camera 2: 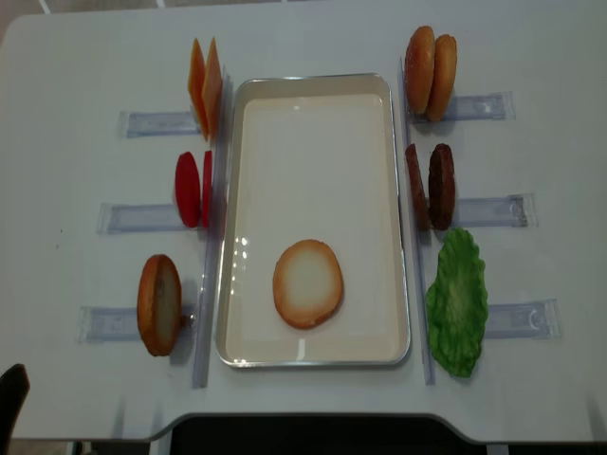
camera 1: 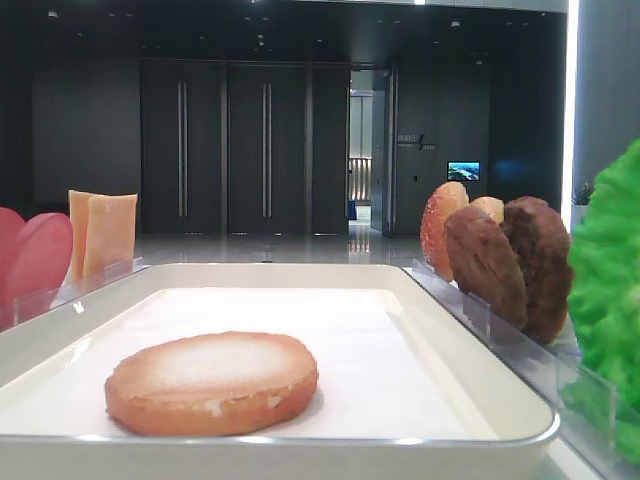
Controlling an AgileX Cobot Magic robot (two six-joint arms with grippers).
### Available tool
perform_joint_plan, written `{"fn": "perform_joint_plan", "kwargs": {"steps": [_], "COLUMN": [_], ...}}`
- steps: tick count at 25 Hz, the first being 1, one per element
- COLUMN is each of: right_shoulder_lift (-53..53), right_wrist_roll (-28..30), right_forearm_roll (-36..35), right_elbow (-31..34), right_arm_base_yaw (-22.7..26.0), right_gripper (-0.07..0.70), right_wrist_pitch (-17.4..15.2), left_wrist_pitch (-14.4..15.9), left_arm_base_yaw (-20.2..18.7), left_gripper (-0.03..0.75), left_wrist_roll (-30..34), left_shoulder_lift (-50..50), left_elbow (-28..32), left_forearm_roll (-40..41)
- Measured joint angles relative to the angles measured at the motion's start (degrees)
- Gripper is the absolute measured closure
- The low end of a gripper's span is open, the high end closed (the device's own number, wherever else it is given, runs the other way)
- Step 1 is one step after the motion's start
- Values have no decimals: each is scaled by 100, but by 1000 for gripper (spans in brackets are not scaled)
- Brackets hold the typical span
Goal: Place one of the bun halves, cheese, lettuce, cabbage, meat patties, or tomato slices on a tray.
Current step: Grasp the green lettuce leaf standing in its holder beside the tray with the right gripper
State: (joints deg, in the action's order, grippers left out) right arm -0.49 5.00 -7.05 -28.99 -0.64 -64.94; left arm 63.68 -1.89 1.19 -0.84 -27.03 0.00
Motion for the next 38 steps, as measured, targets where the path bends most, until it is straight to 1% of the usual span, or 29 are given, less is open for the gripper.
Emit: {"fn": "perform_joint_plan", "kwargs": {"steps": [21,28,31,38], "right_shoulder_lift": [0,0,322,1835], "right_wrist_roll": [-5,-239,-250,-263], "right_forearm_roll": [-162,-244,-321,-381], "right_elbow": [0,0,-118,-916], "right_arm_base_yaw": [0,0,0,0], "right_gripper": [103,103,103,103], "right_wrist_pitch": [0,9,4,-26], "left_wrist_pitch": [0,0,0,0], "left_arm_base_yaw": [0,0,0,0], "left_gripper": [307,307,307,307], "left_wrist_roll": [0,0,0,0], "left_shoulder_lift": [0,0,0,0], "left_elbow": [0,0,0,0], "left_forearm_roll": [0,0,0,0]}}
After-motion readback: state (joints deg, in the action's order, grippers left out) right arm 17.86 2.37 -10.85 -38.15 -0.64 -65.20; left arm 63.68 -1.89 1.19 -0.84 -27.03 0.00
